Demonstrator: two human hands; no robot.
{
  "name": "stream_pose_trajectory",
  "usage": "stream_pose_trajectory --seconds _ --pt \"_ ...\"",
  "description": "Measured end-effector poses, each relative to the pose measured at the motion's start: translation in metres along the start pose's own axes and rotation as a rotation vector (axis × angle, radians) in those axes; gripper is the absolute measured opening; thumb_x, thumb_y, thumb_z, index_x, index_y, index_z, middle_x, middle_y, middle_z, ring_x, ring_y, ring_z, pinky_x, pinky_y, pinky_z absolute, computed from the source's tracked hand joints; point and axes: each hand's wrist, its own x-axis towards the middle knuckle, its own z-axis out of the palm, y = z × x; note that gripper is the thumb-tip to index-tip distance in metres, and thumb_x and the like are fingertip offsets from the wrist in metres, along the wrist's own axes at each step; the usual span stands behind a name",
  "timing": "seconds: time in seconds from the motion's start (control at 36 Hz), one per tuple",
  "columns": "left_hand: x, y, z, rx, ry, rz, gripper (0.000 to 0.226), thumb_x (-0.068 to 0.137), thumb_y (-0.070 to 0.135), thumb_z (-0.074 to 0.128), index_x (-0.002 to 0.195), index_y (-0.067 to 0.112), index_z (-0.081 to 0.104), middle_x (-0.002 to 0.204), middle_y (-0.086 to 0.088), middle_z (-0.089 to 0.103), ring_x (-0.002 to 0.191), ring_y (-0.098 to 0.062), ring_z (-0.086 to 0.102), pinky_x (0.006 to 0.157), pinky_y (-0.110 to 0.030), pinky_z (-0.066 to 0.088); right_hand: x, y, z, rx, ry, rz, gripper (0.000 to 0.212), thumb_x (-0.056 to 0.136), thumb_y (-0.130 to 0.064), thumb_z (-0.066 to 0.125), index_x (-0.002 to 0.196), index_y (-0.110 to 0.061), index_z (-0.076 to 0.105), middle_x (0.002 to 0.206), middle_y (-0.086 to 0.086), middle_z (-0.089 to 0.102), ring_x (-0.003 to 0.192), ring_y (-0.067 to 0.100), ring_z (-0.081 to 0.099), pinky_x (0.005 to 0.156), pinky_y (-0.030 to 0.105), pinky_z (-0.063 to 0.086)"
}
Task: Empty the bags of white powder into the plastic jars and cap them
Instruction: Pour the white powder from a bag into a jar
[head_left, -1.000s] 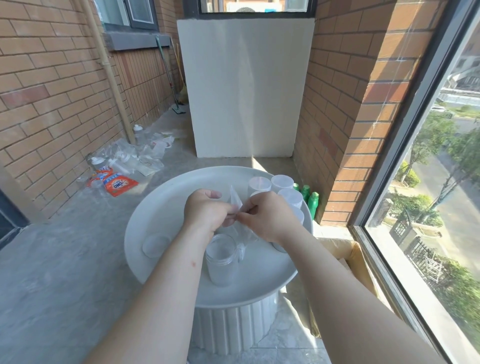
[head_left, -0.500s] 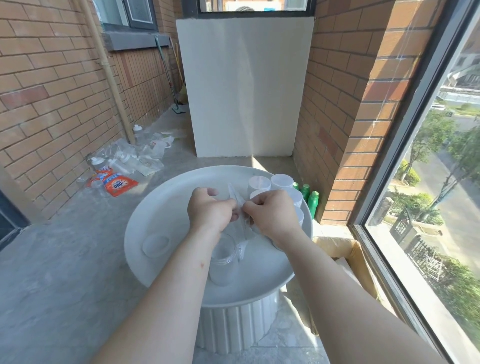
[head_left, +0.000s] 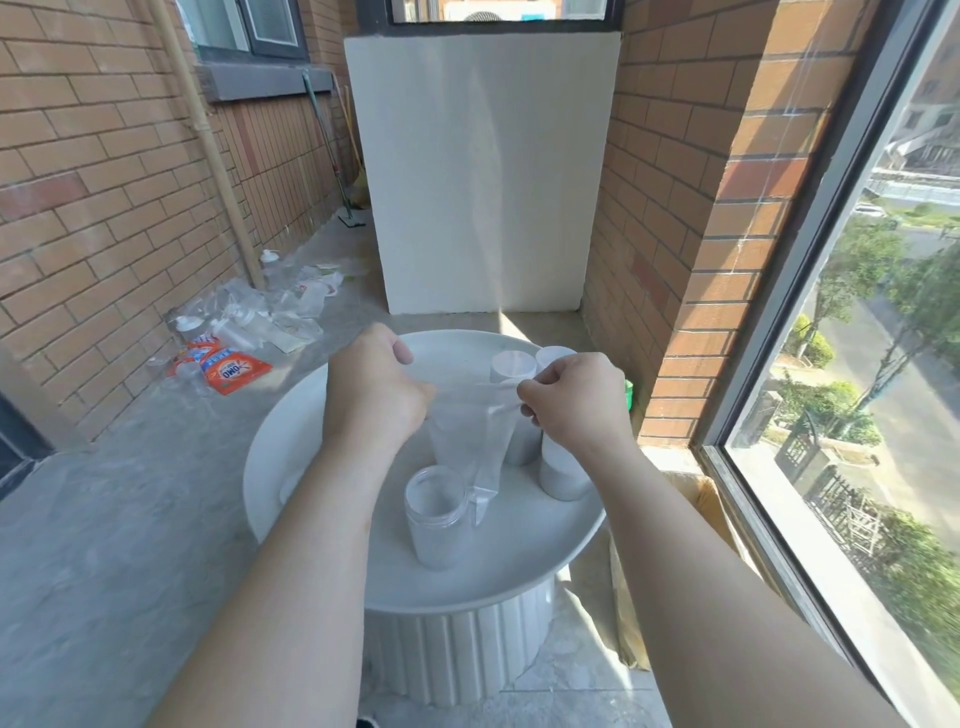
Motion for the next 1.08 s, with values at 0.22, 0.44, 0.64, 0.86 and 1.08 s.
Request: stream_pose_trajectory --seconds 0.22,0.44,0.64,0.86,1.08 --pt "-0.014 0.012 -0.005 0.305 -0.048 0.371 0.025 0.083 0.007 0.055 0.098 0.026 0.062 0.106 0.010 0.053 0.088 -0.019 0.050 0.070 -0.030 0.041 -0.001 -0.001 0.006 0.005 -0.016 -0.020 0.016 0.073 -0.011 0.061 0.063 -0.004 0.070 0.063 0.007 0.071 0.067 0.026 0.070 0.067 0.038 0.060" --pt "-0.022 0.017 0.009 0.393 -0.393 0.537 0.034 0.075 0.048 0.078 0.105 0.032 0.070 0.108 0.014 0.056 0.102 -0.010 0.055 0.087 -0.033 0.050 -0.001 0.003 0.002 0.071 -0.048 0.043 0.018 0.079 -0.009 0.058 0.066 -0.009 0.071 0.058 -0.006 0.071 0.069 0.019 0.072 0.065 0.033 0.059" --pt "-0.024 0.011 0.024 0.385 -0.344 0.537 0.011 0.087 0.040 0.069 0.089 0.029 0.070 0.088 0.012 0.055 0.086 -0.015 0.056 0.068 -0.029 0.047 0.003 0.011 0.001 0.102 -0.058 0.075 0.022 0.082 -0.010 0.057 0.065 -0.007 0.071 0.060 -0.006 0.072 0.070 0.023 0.072 0.063 0.032 0.055" --pt "-0.014 0.010 0.024 0.189 -0.109 0.514 0.011 0.091 0.021 0.063 0.081 0.019 0.066 0.085 0.006 0.057 0.083 -0.017 0.055 0.074 -0.036 0.051 0.001 0.011 -0.007 0.149 -0.162 0.201 0.042 0.099 -0.032 0.048 0.080 -0.003 0.071 0.061 0.002 0.073 0.050 0.014 0.064 0.049 0.022 0.046" --pt "-0.008 0.030 0.002 -0.043 0.105 0.576 0.012 0.094 0.017 0.062 0.089 0.017 0.073 0.077 0.012 0.051 0.075 -0.010 0.047 0.067 -0.017 0.031 -0.009 0.001 -0.017 0.003 -0.445 0.375 0.089 0.103 -0.060 0.017 0.085 0.007 0.073 0.073 0.017 0.075 0.076 0.034 0.075 0.056 0.028 0.056"
